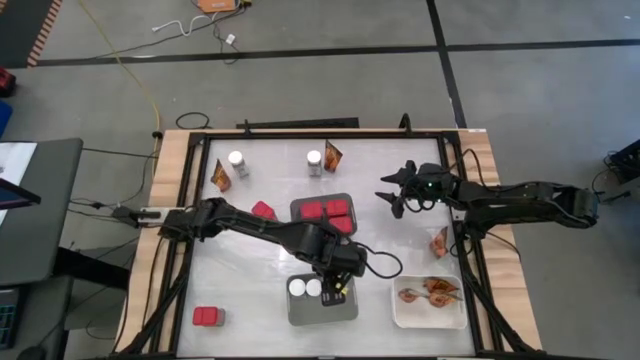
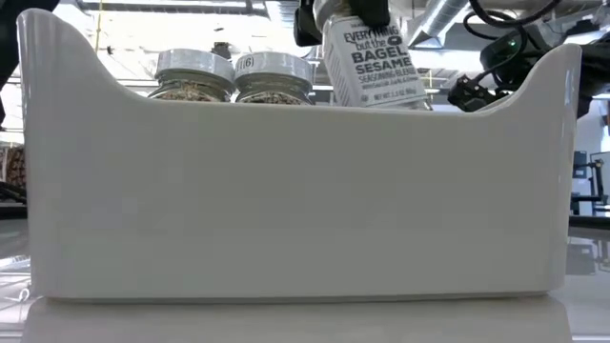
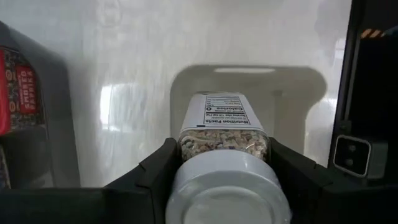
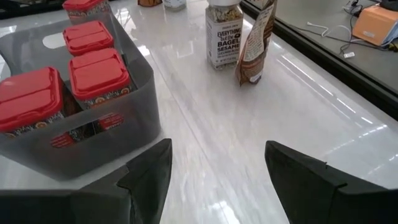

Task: Sort spices by type
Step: Put the white seasoning bottle into the gray bin

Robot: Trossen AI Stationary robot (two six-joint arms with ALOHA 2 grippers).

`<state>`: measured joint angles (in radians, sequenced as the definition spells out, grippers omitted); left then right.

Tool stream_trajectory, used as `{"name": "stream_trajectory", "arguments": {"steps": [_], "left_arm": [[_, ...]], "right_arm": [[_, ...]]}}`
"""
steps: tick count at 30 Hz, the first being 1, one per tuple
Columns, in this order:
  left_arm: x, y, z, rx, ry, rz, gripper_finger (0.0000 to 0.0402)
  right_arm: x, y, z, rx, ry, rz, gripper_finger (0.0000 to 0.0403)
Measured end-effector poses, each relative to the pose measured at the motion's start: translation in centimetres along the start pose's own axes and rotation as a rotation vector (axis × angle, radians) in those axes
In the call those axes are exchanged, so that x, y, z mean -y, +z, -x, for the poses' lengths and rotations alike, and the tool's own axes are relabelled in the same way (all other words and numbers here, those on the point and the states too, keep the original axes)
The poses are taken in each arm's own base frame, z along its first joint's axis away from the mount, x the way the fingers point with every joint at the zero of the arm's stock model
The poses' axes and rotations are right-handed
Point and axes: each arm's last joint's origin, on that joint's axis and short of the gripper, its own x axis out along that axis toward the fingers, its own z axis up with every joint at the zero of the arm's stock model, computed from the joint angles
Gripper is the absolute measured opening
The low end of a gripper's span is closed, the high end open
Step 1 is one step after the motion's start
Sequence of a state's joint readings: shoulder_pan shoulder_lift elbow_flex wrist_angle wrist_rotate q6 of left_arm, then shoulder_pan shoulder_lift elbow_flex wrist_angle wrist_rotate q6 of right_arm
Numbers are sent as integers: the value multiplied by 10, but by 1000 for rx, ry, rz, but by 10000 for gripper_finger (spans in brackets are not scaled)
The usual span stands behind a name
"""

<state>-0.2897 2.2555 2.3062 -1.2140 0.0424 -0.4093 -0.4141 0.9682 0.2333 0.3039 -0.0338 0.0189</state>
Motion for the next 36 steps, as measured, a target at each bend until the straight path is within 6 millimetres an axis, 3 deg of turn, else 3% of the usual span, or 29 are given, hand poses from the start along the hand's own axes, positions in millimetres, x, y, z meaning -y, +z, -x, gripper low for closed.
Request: {"name": "stream_trajectory", "arguments": {"steps": [7, 16, 25, 31, 36], "left_arm": [[-1, -2, -15, -31, 45, 24, 192], [-2, -5, -49, -105, 73, 20, 192], [-2, -4, -50, -107, 69, 34, 194], [4, -6, -50, -107, 57, 33, 271], [3, -7, -50, -115, 58, 53, 285]], "right_arm": [[0, -1, 0, -5, 0, -28, 286], [-1, -2, 0, -18, 3, -59, 286], [-1, -4, 0, -39, 6, -60, 286], [-1, -4, 0, -40, 6, -60, 286], [-1, -4, 0, -40, 6, -60, 286]]}}
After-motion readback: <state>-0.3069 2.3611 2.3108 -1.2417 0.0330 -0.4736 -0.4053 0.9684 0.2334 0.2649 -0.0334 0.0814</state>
